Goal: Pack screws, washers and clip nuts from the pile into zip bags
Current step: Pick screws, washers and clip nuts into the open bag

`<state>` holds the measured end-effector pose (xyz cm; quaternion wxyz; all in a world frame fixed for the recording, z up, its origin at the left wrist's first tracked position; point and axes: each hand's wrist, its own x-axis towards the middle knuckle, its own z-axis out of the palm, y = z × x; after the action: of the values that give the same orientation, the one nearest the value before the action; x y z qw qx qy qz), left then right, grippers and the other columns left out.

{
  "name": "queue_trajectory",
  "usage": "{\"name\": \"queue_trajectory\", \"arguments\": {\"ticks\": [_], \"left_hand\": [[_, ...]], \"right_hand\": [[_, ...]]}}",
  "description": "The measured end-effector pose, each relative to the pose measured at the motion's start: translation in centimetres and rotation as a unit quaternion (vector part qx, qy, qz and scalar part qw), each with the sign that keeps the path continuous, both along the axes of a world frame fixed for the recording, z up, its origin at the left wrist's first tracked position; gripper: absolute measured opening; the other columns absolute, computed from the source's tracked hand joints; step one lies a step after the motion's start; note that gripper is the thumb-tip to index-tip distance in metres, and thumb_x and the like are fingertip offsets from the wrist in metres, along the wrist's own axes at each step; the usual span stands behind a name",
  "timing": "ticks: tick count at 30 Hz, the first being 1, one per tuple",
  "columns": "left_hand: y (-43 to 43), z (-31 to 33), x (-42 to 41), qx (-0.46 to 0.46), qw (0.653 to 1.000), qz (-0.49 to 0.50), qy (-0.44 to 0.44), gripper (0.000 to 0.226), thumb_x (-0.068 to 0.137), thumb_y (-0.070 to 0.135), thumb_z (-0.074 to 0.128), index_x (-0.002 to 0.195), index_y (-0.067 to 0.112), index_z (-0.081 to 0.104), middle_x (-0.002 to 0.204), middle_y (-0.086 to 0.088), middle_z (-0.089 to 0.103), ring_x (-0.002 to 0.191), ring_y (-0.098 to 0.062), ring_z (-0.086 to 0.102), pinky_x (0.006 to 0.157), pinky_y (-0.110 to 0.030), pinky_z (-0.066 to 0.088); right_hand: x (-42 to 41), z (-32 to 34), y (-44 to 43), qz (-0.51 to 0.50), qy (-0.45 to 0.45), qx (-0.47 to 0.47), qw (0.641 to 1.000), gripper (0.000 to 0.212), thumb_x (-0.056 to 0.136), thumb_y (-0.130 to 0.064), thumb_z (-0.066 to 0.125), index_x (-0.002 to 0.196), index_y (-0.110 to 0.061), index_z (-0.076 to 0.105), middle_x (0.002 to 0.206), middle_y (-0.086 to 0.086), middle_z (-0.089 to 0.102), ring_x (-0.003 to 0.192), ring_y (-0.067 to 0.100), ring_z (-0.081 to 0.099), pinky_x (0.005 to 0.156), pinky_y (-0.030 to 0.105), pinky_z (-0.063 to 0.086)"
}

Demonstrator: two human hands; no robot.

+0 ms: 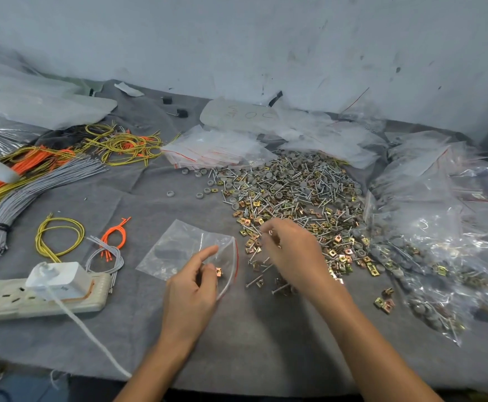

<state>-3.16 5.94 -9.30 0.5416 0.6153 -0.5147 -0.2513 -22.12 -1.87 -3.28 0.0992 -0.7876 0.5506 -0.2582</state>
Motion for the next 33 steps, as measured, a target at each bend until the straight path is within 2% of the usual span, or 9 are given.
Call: {"name": "queue_trajectory", "arguments": {"ticks": [2, 6, 11, 15, 19, 22, 24, 28, 33], "left_hand": [[0.0, 0.0, 0.0, -0.001, 1.000, 0.001, 0.000, 0.034, 0.085, 0.046, 0.045, 0.110, 0.062, 0.062, 0.063, -0.004, 0.060, 0.058, -0.026, 0.056, 0.062, -0.044, 0.052], [0.0, -0.1, 0.0, -0.002, 1.000, -0.002, 0.005, 0.034, 0.085, 0.046, 0.045, 0.110, 0.061, 0.062, 0.063, -0.005, 0.059, 0.058, -0.027, 0.055, 0.061, -0.043, 0.051], [0.0, 0.0, 0.0, -0.002, 1.000, -0.003, 0.004, 0.034, 0.085, 0.045, 0.046, 0.110, 0.060, 0.063, 0.063, -0.006, 0.058, 0.056, -0.025, 0.053, 0.058, -0.040, 0.049], [0.1, 0.1, 0.0, -0.002, 1.000, -0.005, 0.012, 0.033, 0.085, 0.046, 0.045, 0.109, 0.061, 0.063, 0.063, -0.006, 0.058, 0.055, -0.025, 0.052, 0.056, -0.038, 0.048], [0.1, 0.2, 0.0, -0.001, 1.000, -0.007, 0.016, 0.033, 0.085, 0.046, 0.046, 0.110, 0.059, 0.063, 0.062, -0.006, 0.058, 0.057, -0.029, 0.053, 0.056, -0.041, 0.048], [0.1, 0.2, 0.0, -0.001, 1.000, -0.009, 0.017, 0.033, 0.086, 0.046, 0.047, 0.111, 0.058, 0.064, 0.062, -0.006, 0.058, 0.057, -0.029, 0.053, 0.056, -0.042, 0.048], [0.1, 0.2, 0.0, 0.000, 1.000, -0.009, 0.014, 0.033, 0.086, 0.046, 0.047, 0.112, 0.057, 0.064, 0.062, -0.005, 0.058, 0.057, -0.028, 0.053, 0.057, -0.042, 0.049], [0.1, 0.1, 0.0, -0.001, 1.000, -0.007, 0.012, 0.034, 0.085, 0.046, 0.046, 0.111, 0.059, 0.063, 0.062, -0.005, 0.058, 0.057, -0.027, 0.053, 0.056, -0.041, 0.048], [0.0, 0.0, 0.0, 0.003, 1.000, -0.007, 0.014, 0.033, 0.086, 0.046, 0.047, 0.113, 0.057, 0.064, 0.062, -0.006, 0.058, 0.058, -0.029, 0.053, 0.059, -0.045, 0.049]], "right_hand": [[-0.2, 0.2, -1.8, 0.003, 0.065, 0.056, 0.996, 0.012, 0.100, -0.029, 0.055, 0.097, -0.030, 0.066, 0.092, -0.014, 0.057, 0.085, 0.013, 0.058, 0.070, 0.034, 0.047], [0.7, 0.1, -3.4, 0.034, 0.140, 0.107, 0.984, 0.015, 0.101, -0.029, 0.056, 0.105, -0.030, 0.070, 0.107, -0.006, 0.060, 0.097, 0.019, 0.061, 0.082, 0.040, 0.054], [0.6, 0.3, -3.7, 0.049, 0.150, 0.125, 0.979, 0.012, 0.098, -0.027, 0.060, 0.099, -0.028, 0.072, 0.102, -0.007, 0.063, 0.094, 0.018, 0.063, 0.079, 0.038, 0.055], [-0.1, 0.5, -3.2, 0.064, 0.150, 0.147, 0.976, 0.013, 0.097, -0.026, 0.063, 0.105, -0.027, 0.074, 0.105, -0.008, 0.068, 0.096, 0.015, 0.064, 0.083, 0.037, 0.055], [-0.7, 0.2, -2.5, 0.077, 0.131, 0.155, 0.976, 0.014, 0.096, -0.029, 0.064, 0.109, -0.030, 0.070, 0.107, -0.008, 0.063, 0.098, 0.014, 0.060, 0.085, 0.037, 0.053], [-0.7, -0.1, -2.2, 0.086, 0.131, 0.149, 0.976, 0.003, 0.095, -0.030, 0.066, 0.098, -0.028, 0.066, 0.099, -0.011, 0.059, 0.096, 0.015, 0.059, 0.084, 0.038, 0.051], [-0.9, -0.1, -2.1, 0.086, 0.120, 0.146, 0.978, 0.005, 0.094, -0.028, 0.067, 0.093, -0.027, 0.062, 0.094, -0.013, 0.056, 0.090, 0.013, 0.058, 0.083, 0.039, 0.052], [-1.5, -0.2, -1.6, 0.090, 0.067, 0.138, 0.984, 0.007, 0.094, -0.027, 0.067, 0.092, -0.029, 0.061, 0.095, -0.014, 0.056, 0.086, 0.006, 0.057, 0.083, 0.036, 0.052], [-1.9, -0.7, 0.1, 0.104, -0.029, 0.061, 0.992, 0.010, 0.091, -0.020, 0.069, 0.089, -0.027, 0.062, 0.088, -0.015, 0.063, 0.082, 0.004, 0.060, 0.076, 0.035, 0.053]]}}
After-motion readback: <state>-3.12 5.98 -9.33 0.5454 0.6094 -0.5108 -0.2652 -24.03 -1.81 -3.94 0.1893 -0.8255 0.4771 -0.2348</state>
